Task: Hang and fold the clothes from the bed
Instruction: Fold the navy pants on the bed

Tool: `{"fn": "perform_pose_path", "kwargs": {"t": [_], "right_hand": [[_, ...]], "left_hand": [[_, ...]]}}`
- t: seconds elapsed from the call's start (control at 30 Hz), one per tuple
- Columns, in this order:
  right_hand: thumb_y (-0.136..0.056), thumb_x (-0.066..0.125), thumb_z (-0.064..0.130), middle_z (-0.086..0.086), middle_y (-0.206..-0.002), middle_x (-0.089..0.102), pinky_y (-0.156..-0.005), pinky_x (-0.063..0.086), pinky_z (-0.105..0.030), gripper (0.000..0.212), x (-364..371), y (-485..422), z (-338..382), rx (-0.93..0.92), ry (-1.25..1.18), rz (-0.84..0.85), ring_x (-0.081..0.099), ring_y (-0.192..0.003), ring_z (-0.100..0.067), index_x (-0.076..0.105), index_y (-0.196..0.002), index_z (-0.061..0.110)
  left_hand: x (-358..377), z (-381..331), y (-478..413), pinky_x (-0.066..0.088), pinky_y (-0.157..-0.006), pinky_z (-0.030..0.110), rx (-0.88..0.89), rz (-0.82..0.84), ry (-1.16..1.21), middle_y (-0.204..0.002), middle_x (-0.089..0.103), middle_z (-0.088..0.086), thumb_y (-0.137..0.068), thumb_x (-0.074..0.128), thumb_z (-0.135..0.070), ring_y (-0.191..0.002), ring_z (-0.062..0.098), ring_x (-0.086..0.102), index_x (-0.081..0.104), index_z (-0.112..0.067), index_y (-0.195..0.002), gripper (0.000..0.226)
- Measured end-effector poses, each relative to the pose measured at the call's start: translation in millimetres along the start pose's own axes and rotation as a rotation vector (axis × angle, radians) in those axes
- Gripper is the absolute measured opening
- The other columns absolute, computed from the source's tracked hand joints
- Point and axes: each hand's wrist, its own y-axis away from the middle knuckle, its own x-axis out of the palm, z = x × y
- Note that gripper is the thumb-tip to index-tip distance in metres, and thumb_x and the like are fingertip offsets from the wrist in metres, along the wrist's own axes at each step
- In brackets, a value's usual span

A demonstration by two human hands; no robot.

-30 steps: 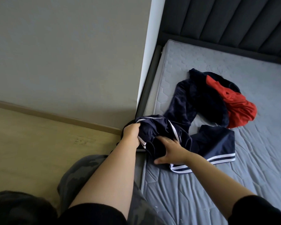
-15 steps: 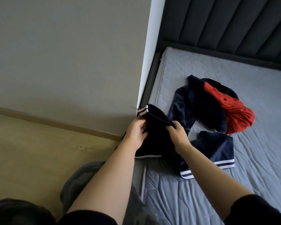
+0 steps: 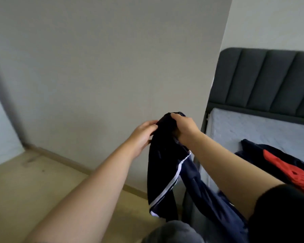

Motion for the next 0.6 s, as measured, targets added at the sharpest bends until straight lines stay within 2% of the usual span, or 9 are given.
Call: {"fn": "perform_pose_path", "kwargs": {"t": [0.1,0.17,0.23,0.3,0.37,0.4,0.43,0.5,0.6], "right_hand": [[-0.095,0.054,0.014,-0.012,-0.085,0.06,-0.071,0.055,-0.036,0.011,69.2,12.0,50.8,-0.011,-0.184,0.155,0.063,-0.074,-0.024,0.057,-0.089,0.005],[-0.096,0.05,0.011,-0.013,-0.078,0.061,-0.062,0.055,-0.035,0.016,112.4,26.4,81.9,-0.054,-0.207,0.269,0.064,-0.065,-0.024,0.054,-0.083,0.004],[-0.097,0.047,0.01,-0.014,-0.074,0.062,-0.053,0.055,-0.035,0.018,151.4,43.5,110.8,-0.097,-0.245,0.364,0.065,-0.06,-0.023,0.054,-0.082,0.003],[-0.098,0.047,0.01,-0.014,-0.08,0.063,-0.057,0.055,-0.036,0.016,186.7,60.6,136.8,-0.119,-0.292,0.437,0.066,-0.07,-0.026,0.054,-0.085,0.003],[-0.097,0.048,0.009,-0.012,-0.083,0.062,-0.061,0.055,-0.035,0.015,217.4,78.2,160.5,-0.131,-0.347,0.496,0.063,-0.081,-0.026,0.054,-0.084,0.005],[-0.096,0.048,0.009,-0.011,-0.082,0.062,-0.061,0.054,-0.035,0.015,230.7,86.4,171.1,-0.129,-0.385,0.522,0.062,-0.083,-0.026,0.054,-0.083,0.005],[-0.096,0.048,0.008,-0.011,-0.081,0.062,-0.061,0.054,-0.034,0.015,242.5,94.4,180.2,-0.125,-0.419,0.547,0.062,-0.083,-0.025,0.054,-0.083,0.005],[-0.096,0.047,0.007,-0.011,-0.085,0.063,-0.063,0.054,-0.034,0.014,261.0,107.1,193.9,-0.149,-0.435,0.579,0.062,-0.089,-0.027,0.056,-0.086,0.003],[-0.095,0.047,0.006,-0.016,-0.104,0.061,-0.068,0.056,-0.035,0.011,274.7,114.7,204.1,-0.203,-0.385,0.594,0.062,-0.099,-0.031,0.056,-0.095,-0.001]], "left_hand": [[-52.1,-54.9,19.1,0.043,-0.096,0.03,0.126,-0.068,-0.142,-0.125,0.059,-0.001,-0.089,0.043,0.002,-0.109,0.013,0.057,0.05,-0.017,-0.132,0.047],[-83.8,-86.6,35.6,0.046,-0.097,0.028,0.192,-0.097,-0.244,-0.124,0.059,-0.002,-0.086,0.044,0.005,-0.111,0.013,0.057,0.047,-0.021,-0.132,0.052],[-112.3,-114.2,53.4,0.047,-0.085,0.014,0.276,-0.109,-0.318,-0.121,0.058,-0.012,-0.091,0.056,-0.011,-0.112,0.001,0.056,0.043,-0.028,-0.132,0.047],[-135.1,-139.9,67.8,0.041,-0.089,0.007,0.369,-0.155,-0.445,-0.129,0.048,-0.023,-0.081,0.073,-0.029,-0.119,-0.012,0.046,0.03,-0.033,-0.139,0.073],[-151.2,-164.4,79.6,0.036,-0.107,0.023,0.444,-0.27,-0.684,-0.147,0.03,-0.015,-0.065,0.081,-0.033,-0.134,-0.001,0.032,0.011,-0.037,-0.148,0.109],[-158.7,-175.2,84.7,0.035,-0.109,0.03,0.475,-0.373,-0.825,-0.152,0.021,-0.013,-0.063,0.08,-0.032,-0.137,0.006,0.03,0.004,-0.04,-0.149,0.114],[-167.0,-185.4,89.0,0.037,-0.107,0.032,0.504,-0.509,-0.961,-0.154,0.017,-0.011,-0.067,0.077,-0.029,-0.137,0.012,0.032,0.001,-0.04,-0.148,0.111],[-184.7,-205.1,97.5,0.042,-0.097,0.029,0.604,-0.75,-1.122,-0.15,0.031,-0.005,-0.079,0.063,-0.015,-0.127,0.02,0.045,0.01,-0.034,-0.149,0.09],[-207.1,-235.0,109.3,0.047,-0.085,0.023,0.65,-0.836,-1.14,-0.122,0.062,-0.003,-0.082,0.048,-0.002,-0.104,0.02,0.061,0.048,-0.03,-0.134,0.059]]}}
